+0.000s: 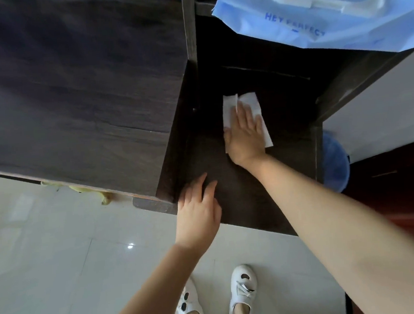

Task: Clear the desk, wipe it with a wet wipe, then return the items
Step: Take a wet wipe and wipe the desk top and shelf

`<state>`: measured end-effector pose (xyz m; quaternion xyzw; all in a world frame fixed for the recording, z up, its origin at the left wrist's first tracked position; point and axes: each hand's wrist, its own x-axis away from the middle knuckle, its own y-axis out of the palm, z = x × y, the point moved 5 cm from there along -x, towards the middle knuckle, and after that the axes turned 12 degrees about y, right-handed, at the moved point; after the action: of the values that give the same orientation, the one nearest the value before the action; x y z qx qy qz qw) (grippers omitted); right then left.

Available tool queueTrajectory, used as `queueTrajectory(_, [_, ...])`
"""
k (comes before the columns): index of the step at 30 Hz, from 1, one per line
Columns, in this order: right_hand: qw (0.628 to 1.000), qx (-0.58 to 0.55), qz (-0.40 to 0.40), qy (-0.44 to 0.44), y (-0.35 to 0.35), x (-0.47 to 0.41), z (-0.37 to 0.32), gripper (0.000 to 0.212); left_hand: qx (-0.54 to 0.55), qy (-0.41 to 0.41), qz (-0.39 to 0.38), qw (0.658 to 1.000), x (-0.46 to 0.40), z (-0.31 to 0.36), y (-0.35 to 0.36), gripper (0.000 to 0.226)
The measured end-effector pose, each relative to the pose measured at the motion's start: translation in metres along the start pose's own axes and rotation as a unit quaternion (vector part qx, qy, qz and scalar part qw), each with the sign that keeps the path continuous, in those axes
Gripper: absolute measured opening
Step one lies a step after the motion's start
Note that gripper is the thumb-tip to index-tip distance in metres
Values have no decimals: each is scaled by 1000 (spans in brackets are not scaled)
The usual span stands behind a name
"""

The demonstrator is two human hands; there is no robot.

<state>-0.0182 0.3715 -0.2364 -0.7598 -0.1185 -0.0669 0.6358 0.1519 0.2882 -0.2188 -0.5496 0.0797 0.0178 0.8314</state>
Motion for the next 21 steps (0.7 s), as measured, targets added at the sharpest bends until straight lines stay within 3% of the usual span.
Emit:
queueTrajectory(4, [990,10,-28,-138,-3,-31,-28,55,-21,36,28,999,-8,-5,6,36])
queueTrajectory(6, [991,11,-12,-131,-11,-54,-7,54,-31,42,39,998,-7,-5,9,34])
queueTrajectory(11, [994,-36,34,100,-33,-59,94,55,-37,23,67,997,-9,-4,13,31])
queueTrajectory(15, [976,-53,44,208,-30,-59,85,57,-29,19,68,997,-11,-5,12,31])
queueTrajectory(17, [985,-44,29,162,-24,-69,47,58,-24,24,64,997,-10,-5,13,32])
queueTrajectory(21, [995,1,-36,-92,-11,-66,-30,59,-26,25,56,998,-9,-5,14,32])
